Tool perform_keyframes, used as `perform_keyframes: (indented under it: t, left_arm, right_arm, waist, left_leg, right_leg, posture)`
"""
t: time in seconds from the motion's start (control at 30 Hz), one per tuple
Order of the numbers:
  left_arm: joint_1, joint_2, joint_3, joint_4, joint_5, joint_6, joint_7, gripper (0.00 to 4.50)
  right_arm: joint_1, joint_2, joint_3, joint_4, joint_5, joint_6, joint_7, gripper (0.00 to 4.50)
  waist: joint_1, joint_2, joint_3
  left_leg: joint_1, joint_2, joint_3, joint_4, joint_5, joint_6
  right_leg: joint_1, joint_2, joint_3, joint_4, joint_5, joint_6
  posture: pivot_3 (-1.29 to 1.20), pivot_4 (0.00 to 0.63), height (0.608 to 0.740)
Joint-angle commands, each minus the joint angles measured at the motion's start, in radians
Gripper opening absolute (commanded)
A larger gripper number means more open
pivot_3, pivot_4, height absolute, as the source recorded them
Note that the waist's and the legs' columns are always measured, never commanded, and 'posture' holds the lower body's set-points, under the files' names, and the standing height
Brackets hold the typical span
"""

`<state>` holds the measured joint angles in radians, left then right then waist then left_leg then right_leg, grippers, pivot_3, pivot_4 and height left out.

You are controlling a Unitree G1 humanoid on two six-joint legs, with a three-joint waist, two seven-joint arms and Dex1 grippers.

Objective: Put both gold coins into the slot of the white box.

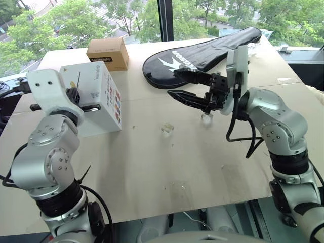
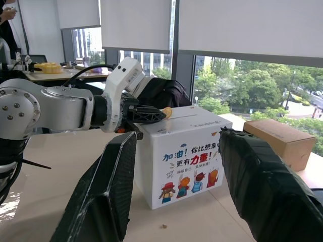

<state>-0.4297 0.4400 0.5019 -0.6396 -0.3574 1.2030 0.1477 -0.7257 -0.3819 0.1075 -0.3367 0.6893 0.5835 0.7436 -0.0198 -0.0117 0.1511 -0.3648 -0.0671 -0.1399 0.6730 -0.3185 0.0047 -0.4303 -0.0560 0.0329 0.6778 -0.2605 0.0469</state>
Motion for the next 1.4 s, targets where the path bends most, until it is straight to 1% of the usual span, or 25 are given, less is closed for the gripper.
perform_keyframes:
  t: [0.03,0.4,0.8,0.9,1.03,1.17,1.27,1.3,1.37,1.4]
  left_arm:
    - [0.015,-0.011,0.003,0.009,0.012,0.022,-0.015,0.0]
    - [0.017,-0.027,0.002,0.003,0.029,0.023,-0.04,0.0]
    - [0.019,-0.033,0.001,0.002,0.038,0.022,-0.057,0.0]
    - [0.021,-0.033,0.004,0.002,0.049,0.012,-0.055,0.83]
    - [0.028,-0.018,-0.003,0.009,0.074,0.007,-0.055,2.63]
    - [0.019,-0.03,-0.004,0.004,0.072,-0.023,-0.066,2.63]
    - [-0.027,-0.072,-0.002,-0.026,0.004,-0.204,-0.145,2.63]
    - [-0.025,-0.092,0.012,-0.062,-0.07,-0.245,-0.212,2.63]
    - [-0.003,-0.107,0.026,-0.107,-0.167,-0.284,-0.299,2.63]
    - [0.059,-0.113,0.053,-0.164,-0.303,-0.272,-0.373,2.63]
  right_arm:
    - [-0.018,0.004,-0.026,-0.04,0.009,-0.01,0.0,2.77]
    - [0.011,0.0,-0.028,-0.035,-0.001,-0.03,0.021,2.77]
    - [0.007,0.003,-0.026,-0.038,-0.004,-0.026,0.018,2.77]
    - [0.004,0.003,-0.027,-0.039,-0.004,-0.024,0.017,2.85]
    - [0.002,0.004,-0.027,-0.038,0.001,-0.018,0.016,2.85]
    - [0.002,0.005,-0.028,-0.037,0.002,-0.016,0.016,2.85]
    - [0.026,0.001,-0.045,-0.043,0.018,-0.002,0.005,2.85]
    - [0.049,-0.013,-0.055,-0.053,0.027,0.007,0.009,2.85]
    - [0.083,-0.038,-0.064,-0.066,0.034,0.016,0.021,2.85]
    - [0.126,-0.07,-0.066,-0.072,0.026,0.013,0.046,2.85]
  waist:
    - [0.0,0.0,0.0]
    - [0.001,0.0,0.0]
    - [0.003,0.0,0.0]
    - [0.003,0.0,0.0]
    - [0.004,0.0,0.0]
    - [0.005,0.0,0.0]
    - [0.007,-0.001,0.0]
    - [0.007,-0.001,0.0]
    - [0.006,-0.002,0.0]
    - [0.005,-0.002,0.0]
  left_leg:
    - [0.0,0.0,0.0,0.0,0.0,0.0]
    - [0.0,0.0,0.0,0.0,0.0,0.0]
    - [0.0,0.0,0.0,0.0,0.0,0.0]
    - [0.0,0.0,0.0,0.0,0.0,0.0]
    - [0.0,0.0,0.0,0.0,0.0,0.0]
    - [0.0,0.0,0.0,0.0,0.0,0.0]
    - [0.0,0.0,0.0,0.0,0.0,0.0]
    - [-0.001,0.0,-0.001,0.001,0.0,0.0]
    - [-0.004,0.0,-0.002,0.002,0.0,0.0]
    - [-0.004,0.0,-0.002,0.002,0.0,0.0]
  right_leg:
    - [0.0,0.0,0.0,0.0,0.0,0.0]
    - [0.0,0.0,0.0,0.0,0.0,0.0]
    - [0.0,0.0,0.0,0.0,0.0,0.0]
    - [0.0,0.0,0.0,0.0,0.0,0.0]
    - [0.0,0.0,0.0,0.0,0.0,0.0]
    - [0.0,0.0,0.0,0.0,0.0,0.0]
    - [0.0,0.0,0.0,0.0,0.0,0.0]
    - [0.0,0.0,-0.001,0.0,0.0,0.0]
    - [0.0,-0.001,-0.004,-0.002,0.0,0.0]
    - [0.0,-0.001,-0.004,-0.002,0.0,0.0]
  posture:
    - [0.0,0.15,0.74]
    - [0.0,0.15,0.74]
    - [0.0,0.15,0.74]
    - [0.0,0.15,0.74]
    - [0.0,0.15,0.74]
    - [0.0,0.15,0.74]
    - [0.0,0.15,0.74]
    - [0.0,0.15,0.74]
    - [0.0,0.15,0.74]
    - [0.0,0.15,0.74]
